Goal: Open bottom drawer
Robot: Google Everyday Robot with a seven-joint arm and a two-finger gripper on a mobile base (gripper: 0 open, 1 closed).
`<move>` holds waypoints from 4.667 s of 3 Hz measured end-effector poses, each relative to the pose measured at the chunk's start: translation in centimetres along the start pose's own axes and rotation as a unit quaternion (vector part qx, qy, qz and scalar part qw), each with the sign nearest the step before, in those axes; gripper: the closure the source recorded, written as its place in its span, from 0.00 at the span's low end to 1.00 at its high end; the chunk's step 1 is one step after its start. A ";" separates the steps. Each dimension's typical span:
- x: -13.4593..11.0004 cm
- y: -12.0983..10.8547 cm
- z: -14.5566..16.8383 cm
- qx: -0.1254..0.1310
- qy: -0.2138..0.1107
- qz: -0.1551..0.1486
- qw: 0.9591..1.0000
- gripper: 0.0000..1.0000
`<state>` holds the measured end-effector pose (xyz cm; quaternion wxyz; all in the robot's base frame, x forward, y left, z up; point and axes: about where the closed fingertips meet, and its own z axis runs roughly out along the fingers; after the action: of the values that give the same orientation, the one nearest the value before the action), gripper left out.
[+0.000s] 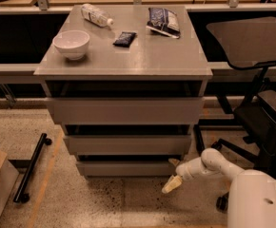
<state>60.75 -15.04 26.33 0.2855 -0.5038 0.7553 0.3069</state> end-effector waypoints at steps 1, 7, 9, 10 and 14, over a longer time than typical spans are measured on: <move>1.3 -2.0 1.4 0.003 -0.007 0.014 1.000 0.00; 2.5 -4.9 3.7 0.007 -0.036 0.046 0.998 0.76; 2.9 -3.3 4.6 -0.009 0.000 0.063 0.998 0.27; 4.3 -1.1 4.7 -0.016 0.021 0.109 0.994 0.04; 5.8 4.6 4.4 -0.055 0.065 0.190 0.978 0.00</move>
Offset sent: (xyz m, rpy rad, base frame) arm 0.0606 -0.0253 -0.0419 0.0512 -0.0244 -0.1138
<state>55.06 -13.72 19.93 0.1441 -0.3853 0.8359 0.3634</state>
